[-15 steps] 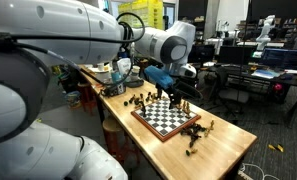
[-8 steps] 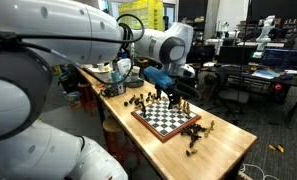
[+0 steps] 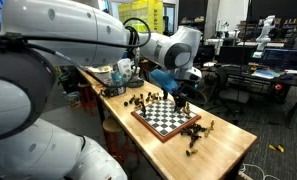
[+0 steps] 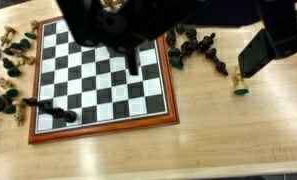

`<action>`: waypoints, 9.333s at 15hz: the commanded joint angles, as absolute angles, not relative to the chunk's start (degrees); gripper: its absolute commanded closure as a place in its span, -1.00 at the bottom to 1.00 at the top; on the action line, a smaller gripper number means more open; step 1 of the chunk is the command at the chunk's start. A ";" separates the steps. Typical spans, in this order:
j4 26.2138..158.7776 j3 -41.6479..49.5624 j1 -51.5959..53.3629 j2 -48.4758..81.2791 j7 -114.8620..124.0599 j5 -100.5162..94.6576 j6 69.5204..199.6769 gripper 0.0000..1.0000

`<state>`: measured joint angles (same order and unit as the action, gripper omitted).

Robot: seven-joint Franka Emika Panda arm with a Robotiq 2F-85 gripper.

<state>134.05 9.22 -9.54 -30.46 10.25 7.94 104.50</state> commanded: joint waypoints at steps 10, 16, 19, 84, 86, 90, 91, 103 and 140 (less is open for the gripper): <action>122.46 19.15 -12.06 -11.68 -2.45 12.99 116.01 -1.00; 109.75 18.54 -13.10 1.98 -5.00 13.19 115.83 -1.00; 103.80 17.64 -13.81 8.03 -5.16 14.54 116.05 -1.00; 79.44 6.85 -22.83 34.75 -7.77 17.71 106.04 0.92; 79.36 6.85 -22.89 34.70 -7.76 17.61 105.75 0.17; 79.26 6.91 -22.84 34.63 -7.70 17.40 105.45 -0.16; 79.18 6.90 -22.82 34.69 -7.78 17.36 105.41 -0.28; 77.79 7.75 -23.67 36.36 -7.94 16.94 105.18 0.21; 75.12 7.20 -24.32 38.03 -9.99 16.76 101.58 -0.32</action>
<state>76.13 7.21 -23.68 37.56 -9.62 17.06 102.86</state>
